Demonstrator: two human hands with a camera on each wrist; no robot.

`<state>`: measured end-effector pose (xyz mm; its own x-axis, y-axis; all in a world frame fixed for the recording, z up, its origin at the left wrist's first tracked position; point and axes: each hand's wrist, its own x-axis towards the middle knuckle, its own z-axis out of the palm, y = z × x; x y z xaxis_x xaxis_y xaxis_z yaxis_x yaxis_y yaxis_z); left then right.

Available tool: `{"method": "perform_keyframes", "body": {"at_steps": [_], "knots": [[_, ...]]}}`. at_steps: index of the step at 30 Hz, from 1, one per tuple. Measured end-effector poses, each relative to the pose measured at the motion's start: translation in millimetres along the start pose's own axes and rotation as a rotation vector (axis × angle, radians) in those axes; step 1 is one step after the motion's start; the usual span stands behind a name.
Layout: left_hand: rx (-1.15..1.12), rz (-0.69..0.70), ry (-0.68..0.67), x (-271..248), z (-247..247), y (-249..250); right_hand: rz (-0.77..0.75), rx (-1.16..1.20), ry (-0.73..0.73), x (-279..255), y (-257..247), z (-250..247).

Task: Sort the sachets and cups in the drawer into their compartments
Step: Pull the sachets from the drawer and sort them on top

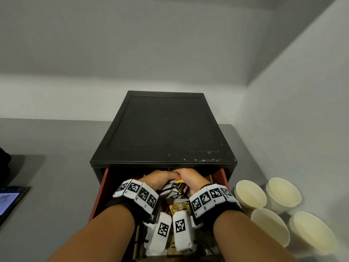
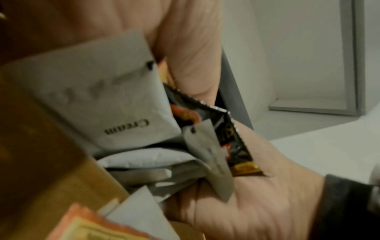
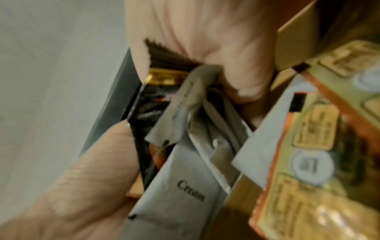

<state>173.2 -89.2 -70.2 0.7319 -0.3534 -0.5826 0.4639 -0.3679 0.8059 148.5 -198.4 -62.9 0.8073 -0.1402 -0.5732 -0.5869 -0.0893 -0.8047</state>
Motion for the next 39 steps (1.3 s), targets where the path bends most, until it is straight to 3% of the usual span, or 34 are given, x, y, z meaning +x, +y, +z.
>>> {"method": "perform_keyframes", "body": {"at_steps": [6, 12, 21, 23, 28, 35, 39], "knots": [[0.021, 0.067, 0.018, -15.1, 5.5, -1.2, -0.012, 0.123, 0.073, -15.4, 7.9, -4.2], [0.256, 0.158, -0.033, -40.1, 20.7, -1.3, -0.045, 0.207, 0.083, -37.7, 17.9, -3.1], [0.201, 0.203, -0.142, -86.1, 27.7, -22.1, -0.203, 0.003, 0.107, -79.8, 40.2, 0.4], [0.168, 0.181, -0.122, -91.0, 25.0, -31.7, -0.219, -0.039, 0.099, -86.9, 47.6, 1.0], [-0.071, 0.1, 0.088, -89.6, 18.1, -52.8, -0.206, -0.121, 0.114, -100.0, 58.3, -3.8], [-0.37, 0.011, 0.147, -92.8, 7.4, -59.1, -0.189, -0.076, 0.117, -111.5, 65.0, -15.1], [-0.426, -0.026, 0.084, -97.9, -0.4, -58.8, -0.243, -0.019, 0.161, -121.3, 64.4, -24.7]]}}
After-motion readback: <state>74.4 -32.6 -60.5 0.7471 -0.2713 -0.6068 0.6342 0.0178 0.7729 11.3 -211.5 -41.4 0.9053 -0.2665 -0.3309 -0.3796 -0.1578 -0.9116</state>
